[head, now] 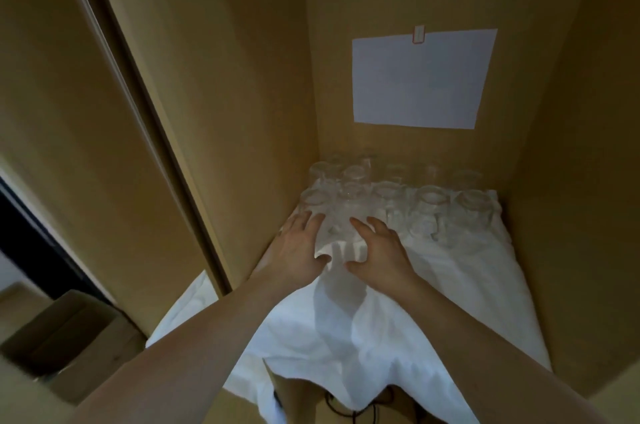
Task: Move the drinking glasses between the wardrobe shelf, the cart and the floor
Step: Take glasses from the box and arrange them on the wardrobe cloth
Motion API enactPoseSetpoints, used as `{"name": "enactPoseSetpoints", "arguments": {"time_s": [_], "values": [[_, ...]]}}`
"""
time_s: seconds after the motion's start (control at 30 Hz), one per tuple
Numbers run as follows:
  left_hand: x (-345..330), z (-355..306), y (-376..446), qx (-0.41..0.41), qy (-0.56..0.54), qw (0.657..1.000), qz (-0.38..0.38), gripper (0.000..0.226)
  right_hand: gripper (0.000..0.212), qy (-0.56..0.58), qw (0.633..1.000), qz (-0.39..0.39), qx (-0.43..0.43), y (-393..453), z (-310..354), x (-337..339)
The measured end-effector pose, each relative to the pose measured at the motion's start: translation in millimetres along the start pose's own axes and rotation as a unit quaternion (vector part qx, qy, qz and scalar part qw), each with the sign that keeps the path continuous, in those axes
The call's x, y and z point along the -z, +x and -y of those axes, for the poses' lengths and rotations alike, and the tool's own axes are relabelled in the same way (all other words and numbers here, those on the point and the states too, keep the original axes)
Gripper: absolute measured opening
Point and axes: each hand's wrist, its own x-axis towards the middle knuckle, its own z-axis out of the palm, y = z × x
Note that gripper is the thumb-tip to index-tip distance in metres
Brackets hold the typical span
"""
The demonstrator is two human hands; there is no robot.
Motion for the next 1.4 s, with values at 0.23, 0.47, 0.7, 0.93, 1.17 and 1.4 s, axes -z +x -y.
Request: {"name": "enactPoseSetpoints", "arguments": {"time_s": [0.23, 0.47, 0.7, 0.93, 1.17, 1.4], "values": [[-12.9, 2.7, -35.4, 0.019, 0.019, 0.999, 0.045, 0.083, 0.089, 0.005, 0.999, 0.042, -0.009, -23.3, 0.5, -25.3], [-21.8, 24.9, -54.1, 0.012, 0.004, 0.999, 0.051, 0.084, 0.088, -0.003, 0.998, 0.057, -0.023, -40.2, 15.5, -47.8], [-15.2, 68.0, -80.2, -0.004, -0.024, 0.999, 0.047, 0.080, 0.089, -0.044, 0.997, 0.041, -0.039, -43.9, 62.9, -69.6], [-7.2, 133.8, -133.2, -0.005, -0.048, 0.998, 0.041, 0.074, 0.090, -0.069, 0.995, 0.059, -0.032, -60.9, 131.7, -119.2], [7.5, 221.4, -188.7, 0.023, -0.050, 0.997, 0.061, 0.077, 0.089, -0.069, 0.993, 0.083, -0.036, -79.5, 208.9, -179.8], [30.3, 312.0, -236.2, 0.083, -0.045, 0.993, 0.074, 0.078, 0.089, -0.062, 0.989, 0.130, -0.015, -89.4, 286.4, -245.1]]}}
